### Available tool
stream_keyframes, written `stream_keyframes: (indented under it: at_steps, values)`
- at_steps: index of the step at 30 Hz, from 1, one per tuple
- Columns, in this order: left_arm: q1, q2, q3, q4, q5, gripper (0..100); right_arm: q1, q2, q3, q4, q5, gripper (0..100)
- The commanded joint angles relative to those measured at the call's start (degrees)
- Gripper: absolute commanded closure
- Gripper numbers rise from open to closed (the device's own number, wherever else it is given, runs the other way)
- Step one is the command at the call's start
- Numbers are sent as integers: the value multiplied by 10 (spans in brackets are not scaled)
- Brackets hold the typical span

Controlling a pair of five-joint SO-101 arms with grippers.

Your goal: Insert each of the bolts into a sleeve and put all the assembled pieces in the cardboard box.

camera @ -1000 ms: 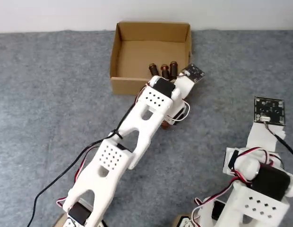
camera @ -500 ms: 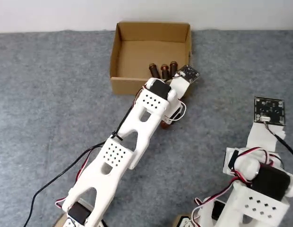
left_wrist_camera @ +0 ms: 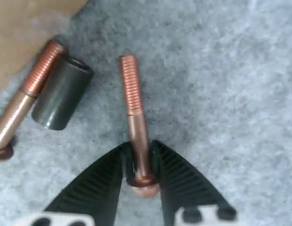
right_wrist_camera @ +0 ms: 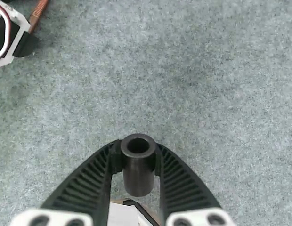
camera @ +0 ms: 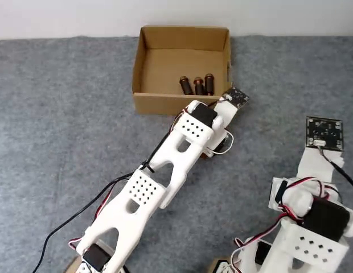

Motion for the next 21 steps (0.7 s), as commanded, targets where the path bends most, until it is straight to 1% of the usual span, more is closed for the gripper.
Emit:
stream_keyframes:
  at_steps: [1, 3, 6, 9, 15, 18, 21]
  values:
    - [-1, -7, 6, 17, 14, 954, 6, -6, -2, 16, -5, 990]
    - [0, -8, 6, 18, 14, 988, 6, -6, -2, 16, -4, 990]
    - [3, -14, 6, 18, 19, 996, 6, -6, -2, 16, -3, 990]
    - [4, -38, 7, 18, 62, 996, 6, -6, -2, 16, -2, 990]
    - [17, -127, 15, 18, 113, 996, 7, -6, -2, 16, -2, 990]
    - [24, -187, 55, 18, 149, 996, 7, -6, -2, 15, -1, 990]
    - [31, -259, 151, 18, 195, 996, 7, -6, -2, 15, -1, 990]
